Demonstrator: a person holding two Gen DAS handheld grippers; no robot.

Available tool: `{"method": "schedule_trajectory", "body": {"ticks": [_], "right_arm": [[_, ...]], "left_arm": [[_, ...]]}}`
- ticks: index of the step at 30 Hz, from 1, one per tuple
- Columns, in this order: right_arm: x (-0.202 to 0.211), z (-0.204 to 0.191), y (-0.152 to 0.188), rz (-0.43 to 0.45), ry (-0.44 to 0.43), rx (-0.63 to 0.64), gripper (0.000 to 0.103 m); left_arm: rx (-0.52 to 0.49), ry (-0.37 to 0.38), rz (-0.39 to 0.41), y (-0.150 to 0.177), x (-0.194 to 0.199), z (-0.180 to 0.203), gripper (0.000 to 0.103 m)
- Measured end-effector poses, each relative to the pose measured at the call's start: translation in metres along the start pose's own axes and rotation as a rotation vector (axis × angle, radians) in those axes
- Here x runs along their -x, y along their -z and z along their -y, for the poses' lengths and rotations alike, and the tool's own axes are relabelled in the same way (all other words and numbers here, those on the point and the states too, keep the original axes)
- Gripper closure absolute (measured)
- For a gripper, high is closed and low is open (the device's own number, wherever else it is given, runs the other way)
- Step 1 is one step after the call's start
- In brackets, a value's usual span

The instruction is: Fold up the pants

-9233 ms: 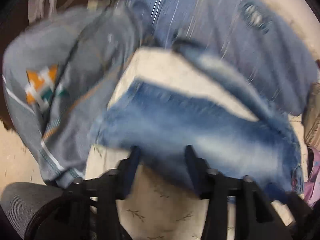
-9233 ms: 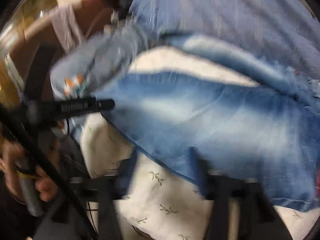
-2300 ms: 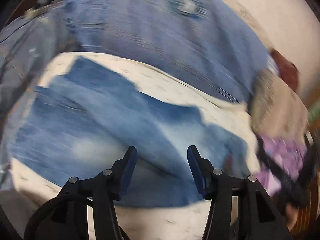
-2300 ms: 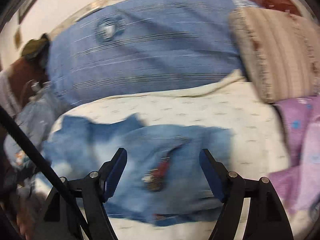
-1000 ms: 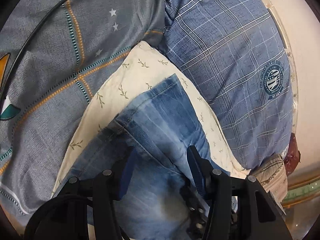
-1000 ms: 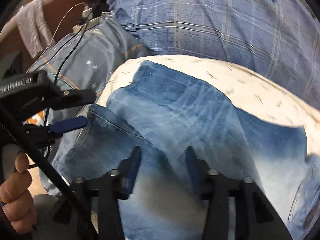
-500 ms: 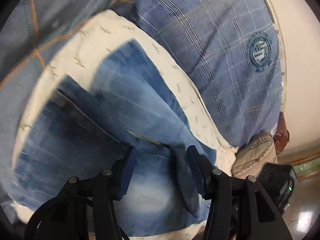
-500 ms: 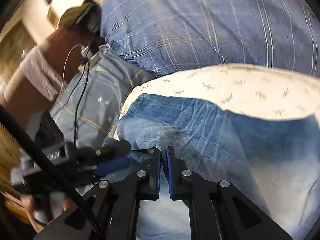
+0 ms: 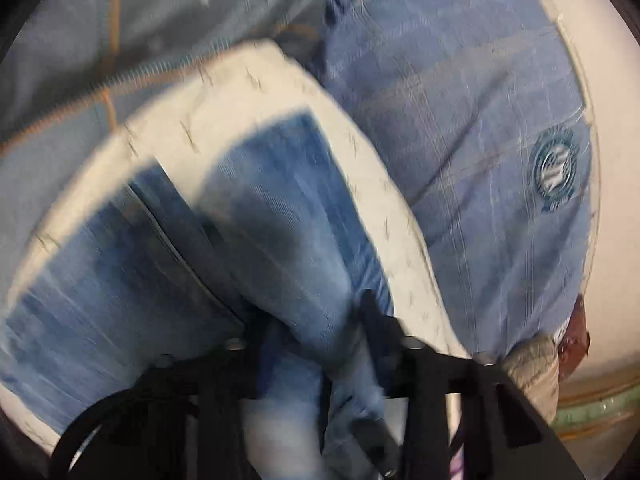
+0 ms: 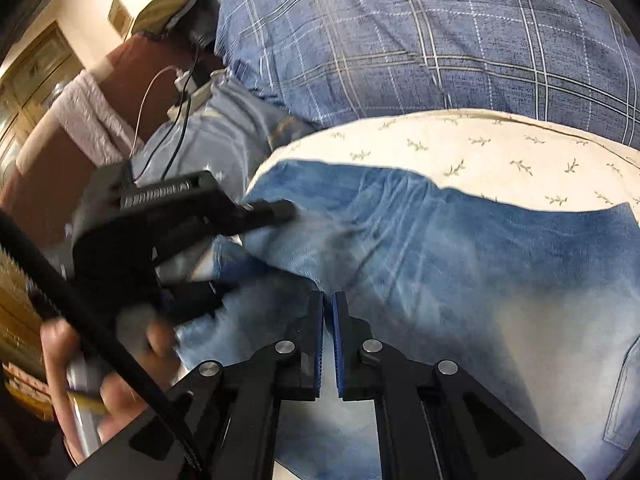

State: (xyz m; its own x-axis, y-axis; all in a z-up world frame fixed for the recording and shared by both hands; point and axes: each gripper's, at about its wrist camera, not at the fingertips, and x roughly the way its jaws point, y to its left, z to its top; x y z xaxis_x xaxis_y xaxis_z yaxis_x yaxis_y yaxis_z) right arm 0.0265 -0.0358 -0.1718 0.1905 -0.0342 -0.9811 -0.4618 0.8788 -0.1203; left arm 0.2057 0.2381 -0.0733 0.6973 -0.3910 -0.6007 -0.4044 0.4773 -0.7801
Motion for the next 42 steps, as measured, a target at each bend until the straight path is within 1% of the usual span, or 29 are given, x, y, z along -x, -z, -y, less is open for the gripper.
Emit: {"method": "schedule_trajectory", "body": {"ticks": [2, 3, 4, 6, 8, 10, 11, 12, 13, 14, 15, 16, 17, 20, 21, 22, 23, 26, 28, 29, 31, 32, 34, 35, 36, 37, 39, 41, 42], "right_arm": [[-0.001, 0.000, 0.006, 0.001, -0.008, 0.012, 0.100], [-0.001, -0.001, 0.008, -0.001, -0.011, 0.020, 0.100], [-0.002, -0.003, 0.012, -0.003, 0.001, 0.039, 0.100], [-0.002, -0.007, 0.014, -0.004, 0.024, 0.075, 0.103], [0.001, -0.009, 0.014, 0.020, 0.054, 0.089, 0.103], [0.012, -0.008, 0.014, 0.067, -0.003, 0.096, 0.100], [0.018, -0.009, 0.015, 0.093, -0.008, 0.111, 0.086], [0.025, -0.013, 0.018, 0.127, 0.009, 0.137, 0.047], [0.028, -0.016, 0.020, 0.139, 0.025, 0.153, 0.030], [0.031, -0.019, 0.023, 0.159, 0.031, 0.170, 0.024], [0.031, -0.022, 0.026, 0.166, 0.033, 0.194, 0.027], [0.026, -0.024, 0.028, 0.142, 0.037, 0.212, 0.029], [0.022, -0.025, 0.029, 0.129, 0.042, 0.218, 0.035], [-0.001, -0.027, 0.029, 0.083, 0.088, 0.259, 0.043], [-0.011, -0.028, 0.028, 0.068, 0.121, 0.274, 0.052], [-0.018, -0.027, 0.028, 0.043, 0.148, 0.285, 0.088], [-0.022, -0.026, 0.026, 0.016, 0.165, 0.284, 0.094], [0.005, -0.021, 0.018, 0.060, 0.128, 0.211, 0.096], [0.029, -0.022, 0.013, 0.063, 0.119, 0.191, 0.096], [0.038, -0.022, 0.014, 0.060, 0.108, 0.178, 0.096], [0.048, -0.027, 0.026, 0.031, 0.083, 0.176, 0.096], [0.048, -0.030, 0.033, 0.016, 0.085, 0.195, 0.096], [0.035, -0.033, 0.052, -0.029, 0.117, 0.233, 0.096], [0.020, -0.029, 0.061, -0.074, 0.117, 0.218, 0.095], [0.011, -0.024, 0.065, -0.102, 0.107, 0.196, 0.095], [0.003, -0.020, 0.068, -0.129, 0.105, 0.177, 0.095], [-0.003, -0.017, 0.068, -0.151, 0.104, 0.159, 0.095], [0.008, -0.024, 0.062, -0.140, 0.094, 0.199, 0.095], [0.014, -0.027, 0.060, -0.139, 0.091, 0.213, 0.095]], "left_arm": [[-0.020, 0.005, 0.067, -0.001, 0.015, 0.003, 0.082], [-0.030, 0.007, 0.104, 0.001, 0.023, 0.005, 0.086], [-0.047, 0.006, 0.132, 0.003, 0.028, 0.007, 0.100], [-0.088, 0.011, 0.156, 0.010, 0.033, 0.013, 0.102], [-0.120, 0.018, 0.177, 0.014, 0.038, 0.019, 0.102], [-0.150, 0.014, 0.196, 0.022, 0.045, 0.023, 0.102], [-0.159, 0.013, 0.204, 0.026, 0.050, 0.023, 0.102], [-0.159, 0.015, 0.198, 0.028, 0.055, 0.019, 0.102], [-0.158, 0.012, 0.188, 0.030, 0.055, 0.018, 0.102], [-0.162, 0.000, 0.189, 0.033, 0.058, 0.018, 0.102], [-0.176, -0.024, 0.196, 0.036, 0.060, 0.019, 0.102], [-0.192, -0.041, 0.198, 0.038, 0.061, 0.020, 0.102], [-0.197, -0.045, 0.194, 0.035, 0.070, 0.016, 0.102], [-0.205, -0.065, 0.188, 0.036, 0.075, 0.018, 0.102], [-0.204, -0.067, 0.185, 0.036, 0.076, 0.018, 0.102], [-0.204, -0.059, 0.178, 0.036, 0.078, 0.018, 0.102], [-0.210, -0.055, 0.181, 0.035, 0.079, 0.021, 0.102], [-0.281, -0.030, 0.200, 0.043, 0.096, 0.033, 0.102], [-0.308, -0.011, 0.198, 0.053, 0.114, 0.035, 0.102], [-0.336, -0.018, 0.203, 0.062, 0.123, 0.035, 0.102], [-0.373, -0.058, 0.203, 0.076, 0.134, 0.026, 0.101], [-0.357, -0.095, 0.181, 0.084, 0.134, 0.015, 0.101], [-0.323, -0.156, 0.146, 0.094, 0.128, -0.004, 0.101], [-0.308, -0.207, 0.126, 0.098, 0.123, -0.015, 0.101], [-0.288, -0.230, 0.096, 0.098, 0.118, -0.022, 0.101], [-0.277, -0.232, 0.083, 0.097, 0.117, -0.025, 0.101], [-0.303, -0.257, 0.097, 0.099, 0.124, -0.024, 0.100], [-0.357, -0.296, 0.137, 0.108, 0.131, -0.019, 0.099], [-0.366, -0.320, 0.139, 0.110, 0.128, -0.020, 0.099]]}}
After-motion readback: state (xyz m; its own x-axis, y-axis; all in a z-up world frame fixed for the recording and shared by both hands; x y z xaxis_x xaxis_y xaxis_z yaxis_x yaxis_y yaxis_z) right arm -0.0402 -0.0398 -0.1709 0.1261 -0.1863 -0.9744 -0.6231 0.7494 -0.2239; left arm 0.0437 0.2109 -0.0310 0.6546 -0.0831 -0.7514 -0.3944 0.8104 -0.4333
